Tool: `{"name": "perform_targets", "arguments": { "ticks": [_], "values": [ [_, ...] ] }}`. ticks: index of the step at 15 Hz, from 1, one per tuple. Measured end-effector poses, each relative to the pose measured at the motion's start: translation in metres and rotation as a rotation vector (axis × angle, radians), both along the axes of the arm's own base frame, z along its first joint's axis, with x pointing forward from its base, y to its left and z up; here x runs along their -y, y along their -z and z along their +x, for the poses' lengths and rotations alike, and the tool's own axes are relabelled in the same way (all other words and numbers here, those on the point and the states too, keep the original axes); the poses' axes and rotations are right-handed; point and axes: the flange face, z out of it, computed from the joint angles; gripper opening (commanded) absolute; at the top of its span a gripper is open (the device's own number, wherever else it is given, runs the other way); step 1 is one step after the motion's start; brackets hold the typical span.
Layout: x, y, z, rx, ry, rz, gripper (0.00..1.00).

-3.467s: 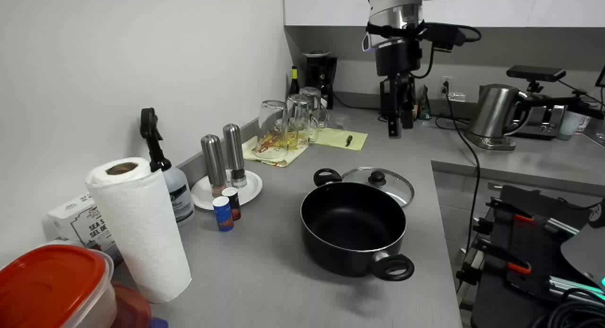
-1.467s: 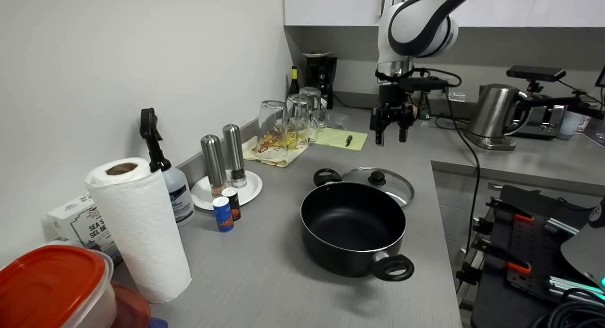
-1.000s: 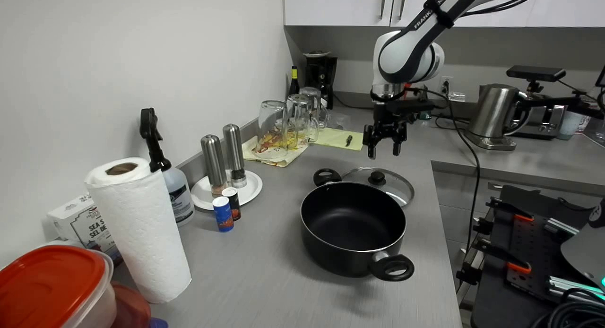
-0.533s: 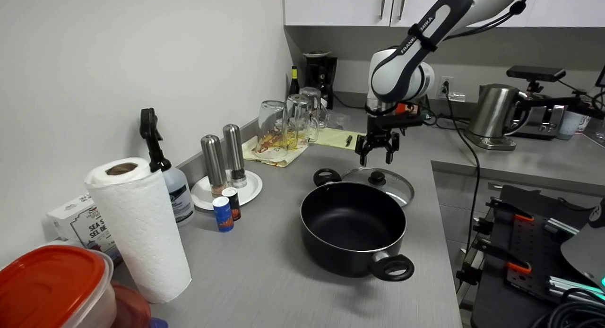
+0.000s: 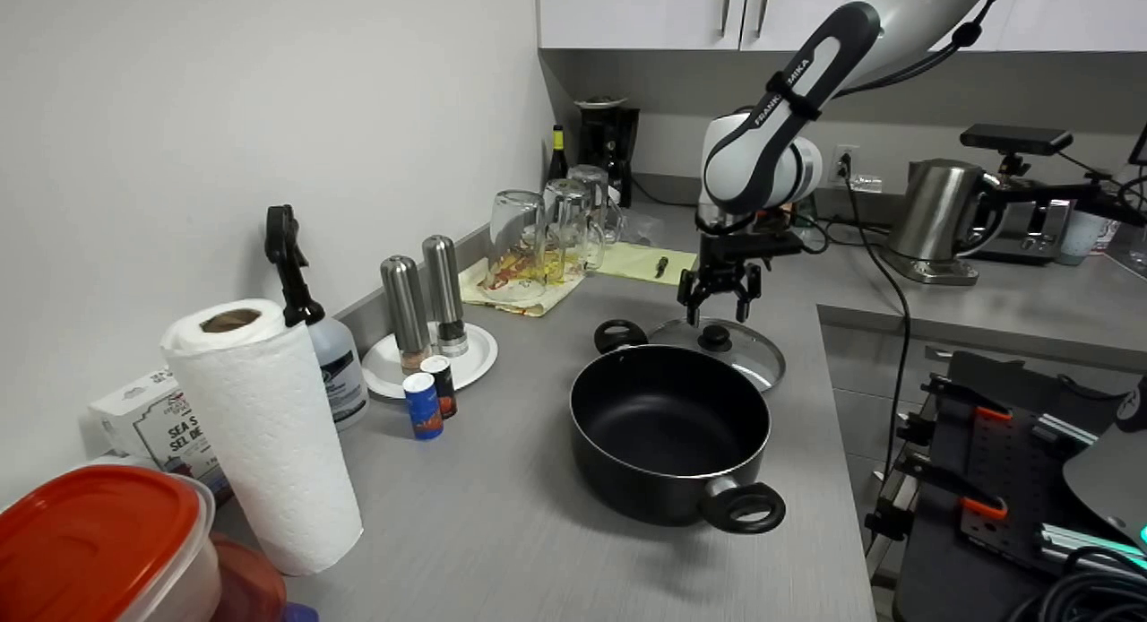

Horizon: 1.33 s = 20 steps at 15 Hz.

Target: Put the glass lid on the black pot

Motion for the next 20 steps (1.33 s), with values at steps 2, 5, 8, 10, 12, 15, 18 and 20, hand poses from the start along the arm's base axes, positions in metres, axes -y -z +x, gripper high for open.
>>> {"name": "perform_targets", "arguments": {
  "ticks": [2, 5, 8, 10, 12, 15, 18, 20],
  "values": [
    [0.0, 0.001, -0.001, -0.003, 0.002, 0.001, 1.0],
    [-0.001, 0.004, -0.003, -0.008, 0.008, 0.006, 1.0],
    [-0.002, 0.007, -0.005, -0.014, 0.011, 0.01, 1.0],
    [-0.003, 0.009, -0.005, -0.018, 0.012, 0.013, 0.74],
    [-0.004, 0.011, -0.006, -0.021, 0.013, 0.015, 0.67],
    [-0.004, 0.013, -0.006, -0.025, 0.015, 0.016, 0.44],
    [-0.006, 0.014, -0.006, -0.025, 0.021, 0.022, 0.25],
    [-0.006, 0.013, -0.006, -0.024, 0.024, 0.024, 0.25]
  ]
}}
